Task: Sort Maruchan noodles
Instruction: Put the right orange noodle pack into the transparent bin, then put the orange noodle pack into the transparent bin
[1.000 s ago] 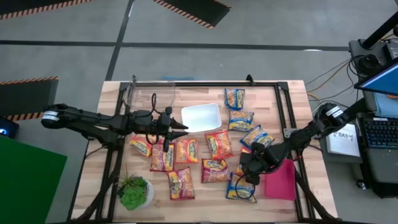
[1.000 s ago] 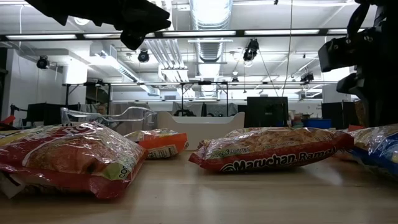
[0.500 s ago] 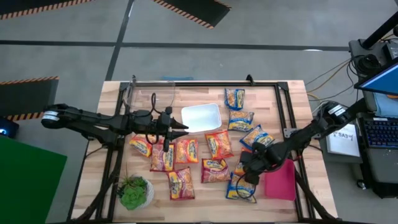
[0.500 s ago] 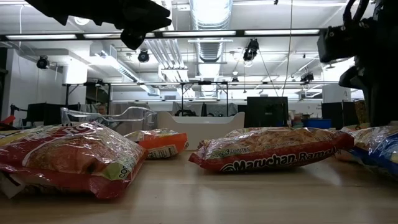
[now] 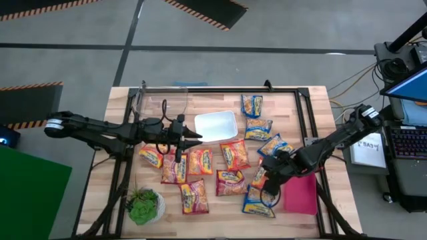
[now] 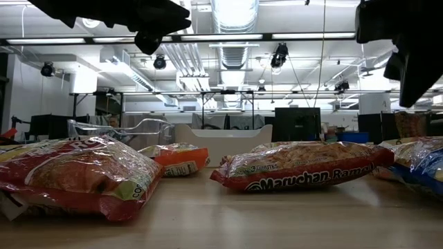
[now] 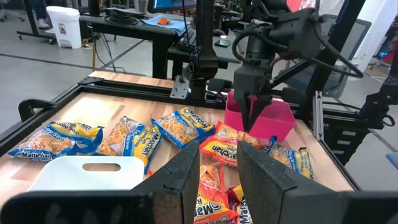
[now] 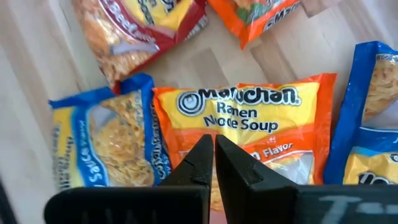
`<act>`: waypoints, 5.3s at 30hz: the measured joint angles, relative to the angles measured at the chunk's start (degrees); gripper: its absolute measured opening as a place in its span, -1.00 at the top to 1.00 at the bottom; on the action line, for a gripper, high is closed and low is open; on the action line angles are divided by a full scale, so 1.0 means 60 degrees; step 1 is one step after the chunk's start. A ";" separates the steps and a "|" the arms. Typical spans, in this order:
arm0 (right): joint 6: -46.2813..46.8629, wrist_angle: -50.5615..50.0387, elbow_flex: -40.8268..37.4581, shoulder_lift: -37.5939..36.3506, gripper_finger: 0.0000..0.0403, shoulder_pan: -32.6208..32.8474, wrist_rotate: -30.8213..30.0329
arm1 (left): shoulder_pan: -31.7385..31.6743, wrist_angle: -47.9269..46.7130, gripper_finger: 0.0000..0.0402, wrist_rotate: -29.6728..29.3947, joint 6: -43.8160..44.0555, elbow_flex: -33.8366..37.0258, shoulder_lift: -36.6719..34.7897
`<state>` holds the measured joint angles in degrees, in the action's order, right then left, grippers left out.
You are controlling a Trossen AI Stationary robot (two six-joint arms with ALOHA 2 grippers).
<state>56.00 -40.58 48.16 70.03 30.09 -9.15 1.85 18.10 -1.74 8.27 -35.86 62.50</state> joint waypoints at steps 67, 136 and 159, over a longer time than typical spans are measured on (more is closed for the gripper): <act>-0.1845 0.1194 0.0033 0.0931 0.96 -0.1669 -0.0334 | 0.1893 0.3773 0.55 -0.0126 0.1446 0.0000 0.2149; 0.0884 0.2866 -0.2572 0.0379 -0.38 -0.1793 0.0858 | 0.2019 0.0955 0.63 -0.0637 -0.0302 -0.5639 0.7456; 0.0469 0.3031 -0.2590 -0.0249 0.73 -0.1837 0.0852 | 0.2577 -0.2316 0.63 -0.1555 -0.1601 -0.5625 0.4435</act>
<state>58.82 -22.39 32.62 68.54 19.07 -4.04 17.31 4.20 -11.07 -1.33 -69.60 89.11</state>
